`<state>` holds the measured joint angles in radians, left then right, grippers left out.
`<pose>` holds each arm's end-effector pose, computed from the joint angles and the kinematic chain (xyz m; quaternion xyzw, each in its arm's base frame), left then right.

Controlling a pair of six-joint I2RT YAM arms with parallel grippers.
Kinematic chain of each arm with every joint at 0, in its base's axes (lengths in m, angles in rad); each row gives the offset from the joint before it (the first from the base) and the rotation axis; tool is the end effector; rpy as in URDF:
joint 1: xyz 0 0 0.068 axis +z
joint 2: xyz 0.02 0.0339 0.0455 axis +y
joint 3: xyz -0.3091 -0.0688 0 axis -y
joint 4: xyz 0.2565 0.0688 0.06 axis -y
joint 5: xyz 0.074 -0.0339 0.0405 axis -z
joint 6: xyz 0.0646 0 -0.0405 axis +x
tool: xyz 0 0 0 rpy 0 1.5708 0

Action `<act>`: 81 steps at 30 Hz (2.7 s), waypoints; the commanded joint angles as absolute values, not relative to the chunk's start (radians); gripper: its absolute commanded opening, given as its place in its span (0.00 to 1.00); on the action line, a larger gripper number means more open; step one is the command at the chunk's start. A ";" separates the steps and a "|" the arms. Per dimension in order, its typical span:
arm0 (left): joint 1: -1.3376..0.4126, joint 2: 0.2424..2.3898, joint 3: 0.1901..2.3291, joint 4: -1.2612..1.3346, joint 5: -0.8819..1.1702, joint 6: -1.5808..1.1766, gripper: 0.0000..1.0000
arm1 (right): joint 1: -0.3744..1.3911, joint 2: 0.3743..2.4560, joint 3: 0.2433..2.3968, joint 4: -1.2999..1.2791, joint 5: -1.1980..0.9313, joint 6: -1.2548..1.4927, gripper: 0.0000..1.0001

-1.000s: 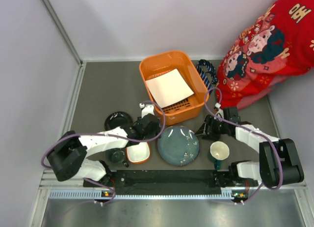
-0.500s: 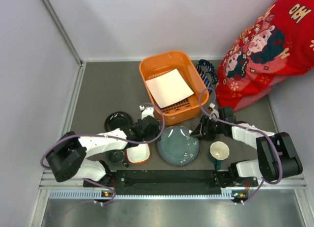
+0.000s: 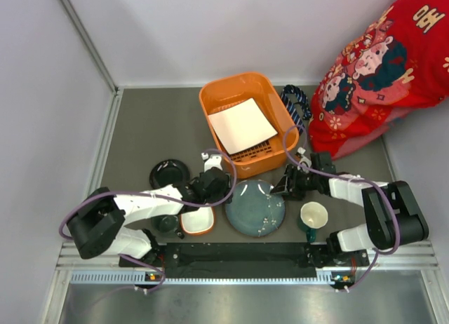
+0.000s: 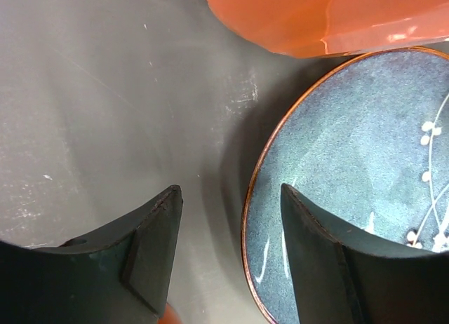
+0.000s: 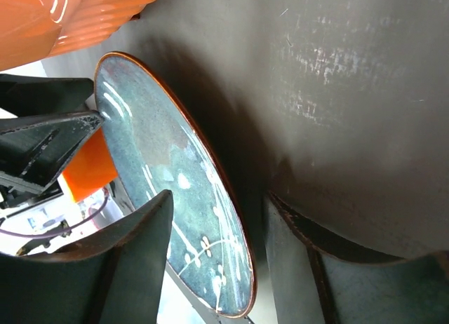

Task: Place the mixed dishes into the plastic bin
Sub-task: Pick up the plate at the center of the board.

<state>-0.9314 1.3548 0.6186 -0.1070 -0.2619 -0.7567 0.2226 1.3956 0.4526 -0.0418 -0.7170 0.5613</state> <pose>0.1774 -0.2106 0.1858 0.0345 0.9271 -0.1826 0.3256 0.2181 0.0929 0.1433 0.0512 0.9008 0.4138 0.1216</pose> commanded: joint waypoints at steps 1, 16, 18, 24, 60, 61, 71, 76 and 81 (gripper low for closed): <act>-0.940 1.384 0.624 -0.055 -0.244 -0.762 0.62 | 0.241 1.434 0.451 -0.035 -0.672 0.537 0.53; -0.945 1.450 0.634 -0.009 -0.204 -0.772 0.39 | 0.242 1.466 0.457 -0.018 -0.683 0.541 0.45; -0.945 1.450 0.634 -0.008 -0.204 -0.770 0.35 | 0.242 1.471 0.457 -0.014 -0.686 0.545 0.42; -0.945 1.436 0.623 -0.008 -0.210 -0.776 0.33 | 0.241 1.479 0.456 -0.006 -0.692 0.548 0.29; -0.945 1.169 0.683 -0.173 -0.336 -0.792 0.70 | 0.241 1.213 0.520 0.038 -0.792 0.627 0.00; -0.945 1.164 0.681 -0.175 -0.342 -0.793 0.70 | 0.241 1.206 0.525 0.022 -0.793 0.624 0.00; -0.945 1.169 0.686 -0.170 -0.368 -0.796 0.77 | 0.241 1.046 0.578 -0.130 -0.790 0.612 0.00; -0.943 1.178 0.693 -0.167 -0.374 -0.790 0.78 | 0.235 0.996 0.591 -0.158 -0.790 0.621 0.00; -0.943 1.169 0.692 -0.166 -0.371 -0.798 0.79 | 0.196 0.974 0.589 -0.156 -0.827 0.641 0.00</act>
<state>-0.9417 1.1843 0.6552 -0.1844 -0.3573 -0.7910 0.2241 1.0233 0.5072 -0.2356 -0.7250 0.5793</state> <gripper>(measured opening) 0.780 0.113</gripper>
